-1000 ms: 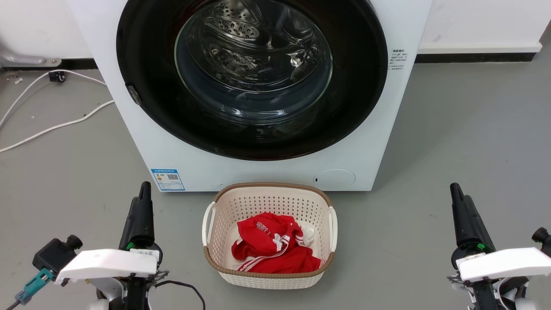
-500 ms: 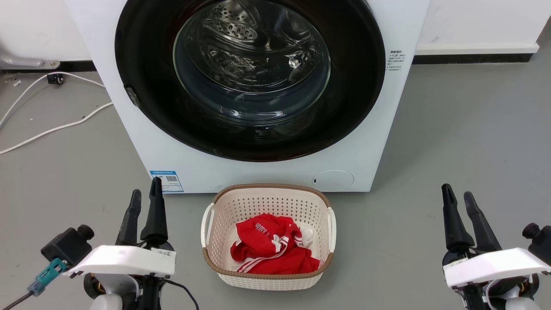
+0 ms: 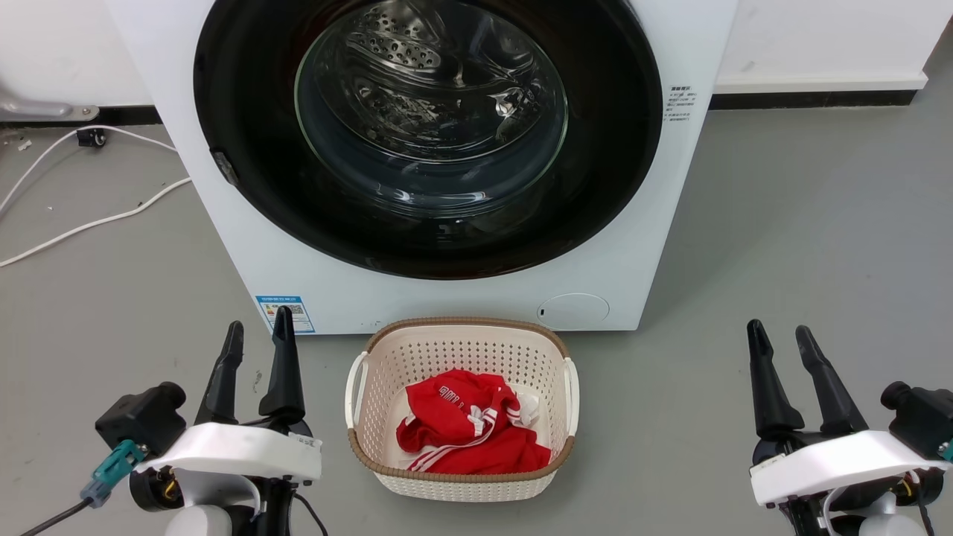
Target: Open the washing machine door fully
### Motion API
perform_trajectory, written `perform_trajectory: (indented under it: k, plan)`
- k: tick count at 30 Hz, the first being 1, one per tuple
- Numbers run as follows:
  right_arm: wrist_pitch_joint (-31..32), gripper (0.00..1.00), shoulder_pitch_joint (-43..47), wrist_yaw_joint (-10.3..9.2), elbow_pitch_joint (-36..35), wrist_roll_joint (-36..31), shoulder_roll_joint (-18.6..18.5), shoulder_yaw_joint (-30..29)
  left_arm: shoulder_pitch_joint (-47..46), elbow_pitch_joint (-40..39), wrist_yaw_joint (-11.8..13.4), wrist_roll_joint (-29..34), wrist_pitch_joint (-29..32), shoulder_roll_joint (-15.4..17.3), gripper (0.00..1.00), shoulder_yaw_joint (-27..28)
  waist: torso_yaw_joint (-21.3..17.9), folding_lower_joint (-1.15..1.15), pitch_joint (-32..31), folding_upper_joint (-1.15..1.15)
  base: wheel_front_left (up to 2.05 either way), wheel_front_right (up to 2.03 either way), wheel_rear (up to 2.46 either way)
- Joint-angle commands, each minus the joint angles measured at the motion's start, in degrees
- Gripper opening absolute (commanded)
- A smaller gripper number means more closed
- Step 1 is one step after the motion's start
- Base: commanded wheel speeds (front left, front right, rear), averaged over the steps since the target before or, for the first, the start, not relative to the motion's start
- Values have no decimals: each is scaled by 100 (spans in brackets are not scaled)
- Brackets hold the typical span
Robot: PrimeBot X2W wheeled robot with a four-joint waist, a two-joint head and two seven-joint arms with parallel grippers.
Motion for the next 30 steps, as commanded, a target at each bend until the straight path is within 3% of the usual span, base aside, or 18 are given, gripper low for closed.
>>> perform_trajectory:
  k: [1,30]
  plan:
    - [-37,100,-10,0,-88,-178,6,19,-40,-48,30,209,-61,18,100,-27,-2,0,2,0,0,0,0]
    - [36,100,100,-1,-38,-1543,20,-29,-8,141,244,1920,-445,159,100,-364,-12,0,-6,0,0,0,0]
